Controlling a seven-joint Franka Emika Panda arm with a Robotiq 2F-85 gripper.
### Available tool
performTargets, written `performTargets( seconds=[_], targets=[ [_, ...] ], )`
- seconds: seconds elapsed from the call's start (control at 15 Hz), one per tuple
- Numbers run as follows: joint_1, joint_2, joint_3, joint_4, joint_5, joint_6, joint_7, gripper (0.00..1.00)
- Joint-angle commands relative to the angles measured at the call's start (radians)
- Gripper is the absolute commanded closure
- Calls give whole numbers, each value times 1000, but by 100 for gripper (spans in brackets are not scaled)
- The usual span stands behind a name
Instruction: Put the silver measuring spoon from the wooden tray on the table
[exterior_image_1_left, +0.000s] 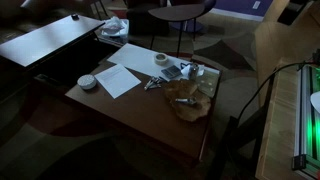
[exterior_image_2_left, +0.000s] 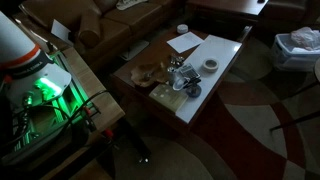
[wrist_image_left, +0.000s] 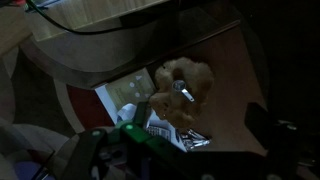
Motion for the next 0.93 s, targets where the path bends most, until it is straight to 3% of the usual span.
performTargets(
  seconds=[0.0, 0.87],
  targets=[
    [32, 10, -30, 2, -21, -1, 18, 0],
    [42, 53, -50, -2, -31, -2, 16, 0]
  ],
)
